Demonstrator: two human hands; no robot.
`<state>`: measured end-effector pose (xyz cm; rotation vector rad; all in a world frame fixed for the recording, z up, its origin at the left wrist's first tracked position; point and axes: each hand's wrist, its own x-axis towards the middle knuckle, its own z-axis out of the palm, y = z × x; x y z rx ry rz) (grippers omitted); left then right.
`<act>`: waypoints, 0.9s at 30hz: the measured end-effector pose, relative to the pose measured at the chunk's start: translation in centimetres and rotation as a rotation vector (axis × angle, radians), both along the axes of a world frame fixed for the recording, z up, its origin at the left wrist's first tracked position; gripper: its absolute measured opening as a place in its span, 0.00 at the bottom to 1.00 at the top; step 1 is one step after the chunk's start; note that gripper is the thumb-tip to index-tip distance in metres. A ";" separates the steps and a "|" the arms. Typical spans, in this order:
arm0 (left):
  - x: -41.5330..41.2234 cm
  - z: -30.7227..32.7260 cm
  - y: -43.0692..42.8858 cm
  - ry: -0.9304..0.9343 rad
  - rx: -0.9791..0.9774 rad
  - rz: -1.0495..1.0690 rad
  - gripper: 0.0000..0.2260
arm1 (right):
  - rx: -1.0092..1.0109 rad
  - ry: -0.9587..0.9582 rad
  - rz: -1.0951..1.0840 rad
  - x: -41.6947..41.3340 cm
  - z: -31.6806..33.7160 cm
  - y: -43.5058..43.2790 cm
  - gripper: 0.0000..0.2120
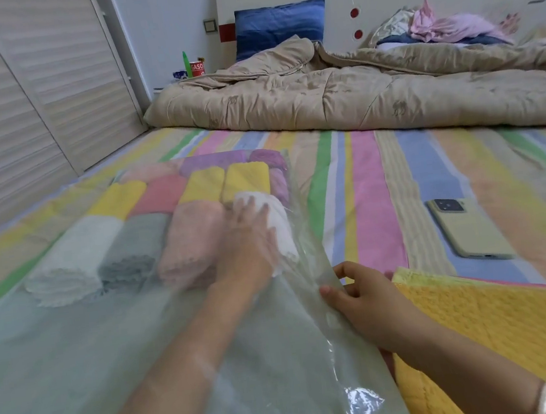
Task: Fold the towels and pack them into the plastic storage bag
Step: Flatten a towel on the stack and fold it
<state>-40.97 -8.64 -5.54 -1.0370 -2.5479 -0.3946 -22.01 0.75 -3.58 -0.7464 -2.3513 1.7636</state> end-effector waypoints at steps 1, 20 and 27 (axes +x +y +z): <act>0.5 -0.4 0.1 0.007 -0.072 -0.087 0.29 | 0.006 -0.001 0.002 0.0 -0.1 0.0 0.03; 4.6 -4.2 -2.7 -0.182 0.039 -0.087 0.27 | -0.034 -0.008 -0.122 2.2 -0.3 0.1 0.09; 24.5 -0.5 -10.6 -0.293 -0.235 -0.179 0.20 | 0.114 0.040 -0.205 13.4 0.8 1.3 0.06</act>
